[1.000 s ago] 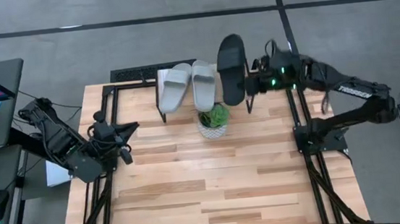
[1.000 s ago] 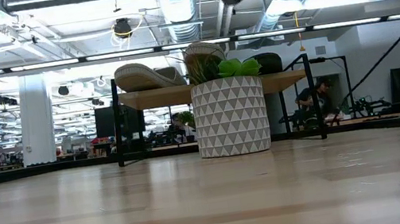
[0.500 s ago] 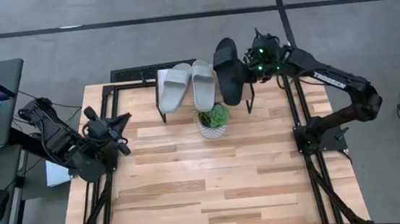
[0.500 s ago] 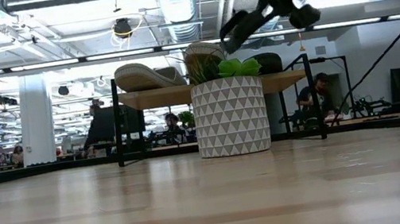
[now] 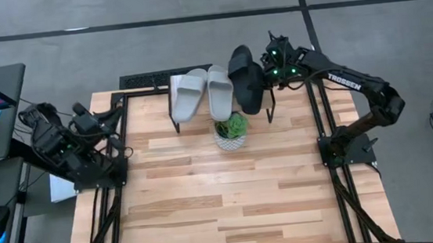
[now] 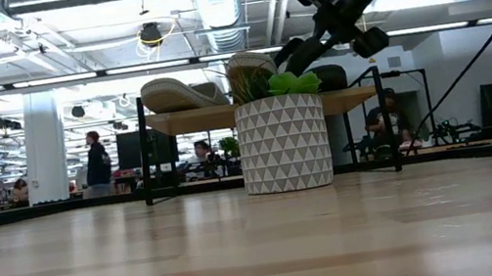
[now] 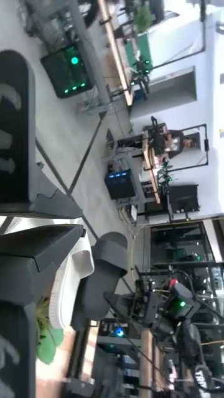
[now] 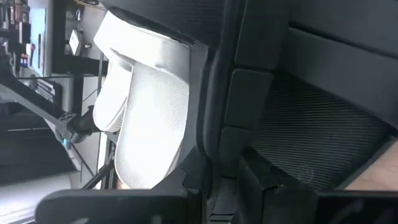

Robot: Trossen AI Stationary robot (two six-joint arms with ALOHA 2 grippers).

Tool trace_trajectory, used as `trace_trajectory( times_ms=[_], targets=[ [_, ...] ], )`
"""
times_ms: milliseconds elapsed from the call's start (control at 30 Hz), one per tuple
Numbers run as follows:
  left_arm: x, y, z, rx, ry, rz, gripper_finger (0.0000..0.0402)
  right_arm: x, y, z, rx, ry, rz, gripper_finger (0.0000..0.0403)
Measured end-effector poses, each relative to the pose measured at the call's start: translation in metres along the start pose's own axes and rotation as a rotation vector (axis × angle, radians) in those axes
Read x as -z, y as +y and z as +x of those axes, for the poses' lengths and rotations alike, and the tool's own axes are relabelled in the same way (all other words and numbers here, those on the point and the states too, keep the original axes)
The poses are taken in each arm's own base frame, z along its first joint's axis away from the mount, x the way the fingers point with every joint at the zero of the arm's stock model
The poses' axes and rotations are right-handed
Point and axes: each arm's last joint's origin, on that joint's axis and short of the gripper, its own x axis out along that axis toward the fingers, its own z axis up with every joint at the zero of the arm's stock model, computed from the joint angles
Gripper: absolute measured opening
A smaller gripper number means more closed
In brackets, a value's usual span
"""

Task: Pick and place slides into the shelf
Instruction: Put the black slide on the shelf

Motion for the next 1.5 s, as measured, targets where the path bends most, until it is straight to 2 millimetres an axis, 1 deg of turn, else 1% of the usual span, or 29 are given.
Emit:
trace_trajectory(
  times_ms=[167, 400, 567, 600, 667, 867, 933, 1000, 1100, 1300, 1500],
  targets=[
    [-0.001, 0.013, -0.002, 0.039, -0.003, 0.034, 0.0013, 0.0, 0.006, 0.012, -0.027, -0.002, 0.039, 0.004],
    [0.0, 0.038, -0.003, 0.126, 0.007, -0.043, 0.0013, 0.007, 0.018, 0.033, -0.059, 0.026, 0.065, 0.004],
    [0.002, 0.051, -0.001, 0.186, 0.009, -0.064, 0.0013, 0.01, 0.02, 0.035, -0.045, 0.015, 0.063, 0.004],
    [0.003, 0.053, -0.001, 0.197, 0.009, -0.07, 0.0013, 0.01, 0.02, 0.035, -0.045, 0.015, 0.063, 0.0046],
    [0.003, 0.056, -0.001, 0.216, 0.01, -0.083, 0.0013, 0.01, 0.02, 0.034, -0.044, 0.015, 0.059, 0.0077],
    [0.004, 0.058, 0.0, 0.252, 0.006, -0.067, 0.0013, 0.012, 0.018, 0.034, -0.027, 0.035, 0.078, 0.021],
    [0.004, 0.058, 0.0, 0.26, 0.005, -0.064, 0.0013, 0.012, 0.018, 0.034, -0.027, 0.039, 0.08, 0.0243],
    [0.004, 0.058, 0.0, 0.267, 0.004, -0.064, 0.0013, 0.013, 0.019, 0.034, -0.035, 0.049, 0.084, 0.0265],
    [0.004, 0.058, 0.0, 0.275, 0.005, -0.064, 0.0013, 0.014, 0.02, 0.034, -0.058, 0.077, 0.085, 0.0277],
    [0.004, 0.058, 0.0, 0.278, 0.005, -0.065, 0.0013, 0.015, 0.021, 0.034, -0.102, 0.137, 0.114, 0.0281],
    [0.004, 0.058, 0.0, 0.282, 0.011, -0.065, 0.0013, 0.011, 0.017, 0.024, -0.097, 0.121, 0.155, 0.0281]
  ],
)
